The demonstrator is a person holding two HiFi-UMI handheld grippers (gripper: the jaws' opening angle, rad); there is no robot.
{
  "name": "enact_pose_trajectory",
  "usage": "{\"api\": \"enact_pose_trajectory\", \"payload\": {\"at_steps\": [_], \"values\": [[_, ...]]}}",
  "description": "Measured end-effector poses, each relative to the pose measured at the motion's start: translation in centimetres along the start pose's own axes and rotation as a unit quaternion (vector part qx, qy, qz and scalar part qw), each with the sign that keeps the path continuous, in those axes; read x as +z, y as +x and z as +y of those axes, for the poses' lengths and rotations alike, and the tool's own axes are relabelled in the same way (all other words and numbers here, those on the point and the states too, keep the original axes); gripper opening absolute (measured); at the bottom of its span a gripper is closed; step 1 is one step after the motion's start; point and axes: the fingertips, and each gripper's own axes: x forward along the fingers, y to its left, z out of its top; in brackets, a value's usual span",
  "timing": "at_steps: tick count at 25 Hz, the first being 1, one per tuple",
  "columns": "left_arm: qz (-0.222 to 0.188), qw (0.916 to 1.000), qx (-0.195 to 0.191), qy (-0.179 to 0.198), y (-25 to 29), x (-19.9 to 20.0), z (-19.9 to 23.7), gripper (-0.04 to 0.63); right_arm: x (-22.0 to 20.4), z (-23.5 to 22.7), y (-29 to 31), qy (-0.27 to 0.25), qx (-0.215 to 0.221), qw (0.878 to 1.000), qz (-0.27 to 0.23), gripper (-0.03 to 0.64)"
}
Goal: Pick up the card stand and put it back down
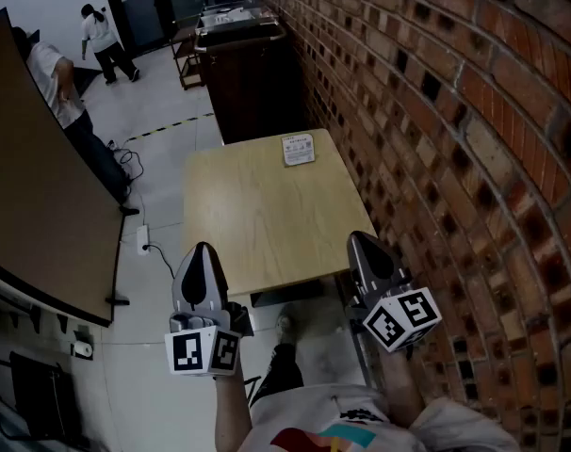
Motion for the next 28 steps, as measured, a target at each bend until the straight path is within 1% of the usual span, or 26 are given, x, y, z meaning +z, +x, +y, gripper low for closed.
{"api": "enact_pose_trajectory", "payload": {"at_steps": [7,12,16,19,26,27,28], "values": [[0.004,0.9999,-0.016,0.003,11.9,-0.3,6.5,0.005,0.3,-1.7,13.1,0.002,-0.011,1.0,-0.003,0.0],[0.022,0.9993,-0.031,0.005,17.8,-1.9,8.5,0.005,-0.2,-4.1,18.7,0.005,-0.032,0.999,-0.002,0.0],[0.041,0.9989,-0.023,0.003,20.6,-4.0,9.7,0.005,-2.1,-6.4,21.1,0.016,-0.04,0.999,0.021,0.0],[0.042,0.9991,-0.008,0.005,22.4,-4.6,10.4,0.005,-2.9,-7.8,22.8,0.027,-0.036,0.998,0.034,0.0],[0.043,0.9989,0.013,0.015,24.7,-5.3,10.6,0.005,-5.2,-10.9,25.8,0.016,-0.039,0.996,0.075,0.0],[0.046,0.9987,0.015,0.015,24.8,-5.6,10.5,0.005,-5.6,-11.2,26.1,0.013,-0.037,0.996,0.082,0.012],[0.049,0.9986,0.017,0.014,24.9,-6.0,10.6,0.005,-5.9,-11.6,26.6,0.007,-0.036,0.996,0.086,0.043]]}}
